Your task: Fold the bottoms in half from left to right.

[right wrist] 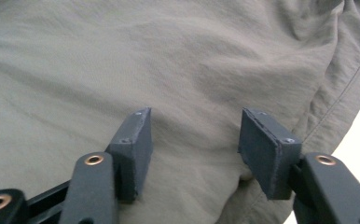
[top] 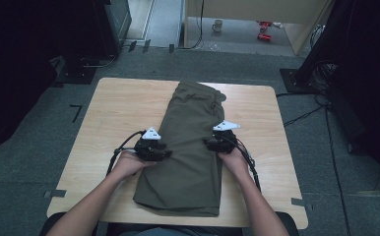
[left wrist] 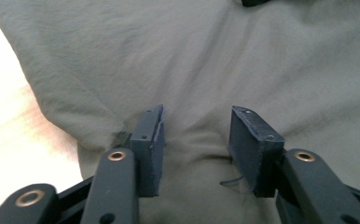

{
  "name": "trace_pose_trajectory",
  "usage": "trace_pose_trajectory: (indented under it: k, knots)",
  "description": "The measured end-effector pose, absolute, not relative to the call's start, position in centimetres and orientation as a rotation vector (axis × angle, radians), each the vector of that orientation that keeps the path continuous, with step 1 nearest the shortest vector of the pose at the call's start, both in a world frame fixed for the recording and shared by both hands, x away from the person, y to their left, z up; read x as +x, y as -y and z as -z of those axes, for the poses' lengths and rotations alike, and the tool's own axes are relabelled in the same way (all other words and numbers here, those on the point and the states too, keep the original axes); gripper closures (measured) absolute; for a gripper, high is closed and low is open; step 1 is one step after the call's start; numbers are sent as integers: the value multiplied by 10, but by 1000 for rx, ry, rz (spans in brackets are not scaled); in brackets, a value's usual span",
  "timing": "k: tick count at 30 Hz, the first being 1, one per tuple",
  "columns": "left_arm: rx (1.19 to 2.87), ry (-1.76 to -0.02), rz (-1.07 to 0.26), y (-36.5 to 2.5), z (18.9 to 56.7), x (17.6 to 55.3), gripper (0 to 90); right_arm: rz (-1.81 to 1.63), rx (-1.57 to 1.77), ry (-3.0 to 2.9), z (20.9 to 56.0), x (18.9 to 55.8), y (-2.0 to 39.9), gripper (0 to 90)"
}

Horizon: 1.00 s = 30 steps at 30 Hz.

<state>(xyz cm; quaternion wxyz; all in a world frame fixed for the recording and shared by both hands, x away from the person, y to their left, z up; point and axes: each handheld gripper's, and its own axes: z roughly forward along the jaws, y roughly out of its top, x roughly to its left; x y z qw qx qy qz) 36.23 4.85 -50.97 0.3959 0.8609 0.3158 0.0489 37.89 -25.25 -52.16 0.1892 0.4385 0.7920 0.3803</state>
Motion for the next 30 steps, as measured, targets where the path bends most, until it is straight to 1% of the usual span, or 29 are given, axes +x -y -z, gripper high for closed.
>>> trace_pose_trajectory:
  k: [6, 10, 18, 25, 30]
  knots:
    - [2194, -805, -140, -48, 509, 348, 492, -1079, 1211, -2252, 522, 377, 247, 390]
    - [2205, -779, -132, -49, 509, 340, 420, -1080, 1198, -2267, 522, 373, 242, 357]
    - [2204, -784, -111, -54, 508, 327, 393, -1074, 1170, -2300, 521, 363, 236, 328]
    - [2217, -752, -154, -56, 510, 314, 344, -1082, 1162, -2303, 521, 353, 232, 315]
    - [2230, -739, -178, -57, 510, 305, 331, -1083, 1154, -2306, 522, 346, 229, 308]
